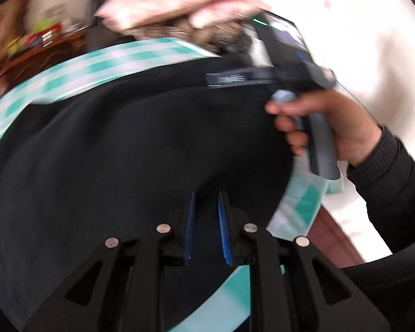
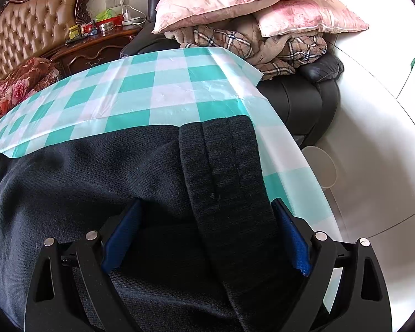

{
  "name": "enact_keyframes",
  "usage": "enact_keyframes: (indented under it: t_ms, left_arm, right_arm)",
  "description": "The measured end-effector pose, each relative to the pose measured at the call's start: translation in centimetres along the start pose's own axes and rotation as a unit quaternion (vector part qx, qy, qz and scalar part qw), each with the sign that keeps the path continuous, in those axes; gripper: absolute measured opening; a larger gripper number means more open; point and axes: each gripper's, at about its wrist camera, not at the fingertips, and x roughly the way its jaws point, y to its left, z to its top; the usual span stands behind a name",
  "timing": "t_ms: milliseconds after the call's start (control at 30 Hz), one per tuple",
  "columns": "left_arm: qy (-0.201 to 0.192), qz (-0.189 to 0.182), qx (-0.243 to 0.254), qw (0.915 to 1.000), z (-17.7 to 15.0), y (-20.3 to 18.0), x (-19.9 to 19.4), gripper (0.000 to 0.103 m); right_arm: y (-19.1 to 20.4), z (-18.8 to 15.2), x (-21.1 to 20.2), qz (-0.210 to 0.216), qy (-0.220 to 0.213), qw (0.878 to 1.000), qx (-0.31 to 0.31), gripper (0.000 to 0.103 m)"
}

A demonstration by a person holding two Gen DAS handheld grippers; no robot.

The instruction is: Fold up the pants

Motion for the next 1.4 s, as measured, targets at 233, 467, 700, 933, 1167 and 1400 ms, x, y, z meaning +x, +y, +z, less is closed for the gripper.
enact_keyframes:
  t_ms: [233,467,700,933,1167,1400]
  left_arm:
    - [-0.068,0.138,-0.211,0.9652,-8.6,12.9,-10.0,0.019]
    - [-0.087,0.226,-0.276,0.9303,-14.9,19.1,-14.7,0.025]
    - [-0.133,0.215,-0.318,0.9137,-18.4,22.3,-18.1,0.025]
    - [-0.164,0.285,-0.374,0.8672,-23.9,26.6,-24.3,0.025]
    - [-0.2,0.343,-0.434,0.8087,-28.4,30.3,-30.7,0.025]
    - [-0.201,0.419,-0.433,0.7726,-28.5,30.9,-33.4,0.051]
  right_arm:
    - [4.7,-0.5,-6.7,0.003,-0.066,0.997,-0.036,0.087]
    - [15.8,-0.6,-13.7,0.111,-0.151,0.972,-0.141,0.086]
    - [29.5,-3.5,-14.6,0.204,-0.122,0.932,-0.272,0.087]
    - [39.9,-6.4,-12.7,0.288,-0.043,0.906,-0.307,0.085]
    - [44.5,-8.0,-8.3,0.215,0.0,0.922,-0.323,0.068]
    - [44.4,-8.1,-7.4,0.2,-0.018,0.923,-0.328,0.078]
